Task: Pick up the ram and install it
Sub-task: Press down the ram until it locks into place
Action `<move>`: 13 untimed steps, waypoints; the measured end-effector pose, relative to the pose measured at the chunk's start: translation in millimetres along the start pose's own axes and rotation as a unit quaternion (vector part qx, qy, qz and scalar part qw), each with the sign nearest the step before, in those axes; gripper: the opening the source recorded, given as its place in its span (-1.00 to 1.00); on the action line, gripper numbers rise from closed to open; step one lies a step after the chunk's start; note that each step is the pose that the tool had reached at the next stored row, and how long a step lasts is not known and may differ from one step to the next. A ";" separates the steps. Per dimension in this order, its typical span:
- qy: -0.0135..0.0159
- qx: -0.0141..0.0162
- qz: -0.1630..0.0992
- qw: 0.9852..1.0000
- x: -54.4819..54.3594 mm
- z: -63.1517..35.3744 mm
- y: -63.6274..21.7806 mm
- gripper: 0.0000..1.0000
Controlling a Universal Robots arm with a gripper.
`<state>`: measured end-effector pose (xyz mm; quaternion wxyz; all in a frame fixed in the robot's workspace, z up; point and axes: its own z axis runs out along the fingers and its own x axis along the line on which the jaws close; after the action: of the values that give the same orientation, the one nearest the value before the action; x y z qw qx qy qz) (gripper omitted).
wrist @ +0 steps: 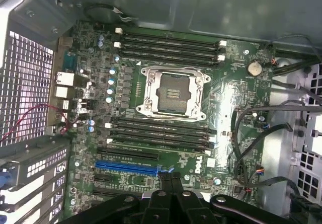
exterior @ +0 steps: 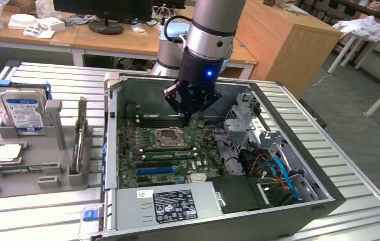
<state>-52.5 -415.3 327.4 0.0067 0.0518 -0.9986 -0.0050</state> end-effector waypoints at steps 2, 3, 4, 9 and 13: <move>0.000 0.000 0.000 1.000 0.0 0.0 0.0 -0.80; 0.000 0.000 0.002 1.000 0.0 0.0 0.0 -0.80; 0.000 0.000 0.006 1.000 0.0 0.0 0.0 -0.80; 0.000 0.000 0.028 1.000 0.0 0.1 0.0 -0.80; 0.000 0.000 0.028 1.000 0.0 0.0 0.1 -0.80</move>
<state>-52.5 -415.3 327.3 0.0066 0.0243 -0.9997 -0.0052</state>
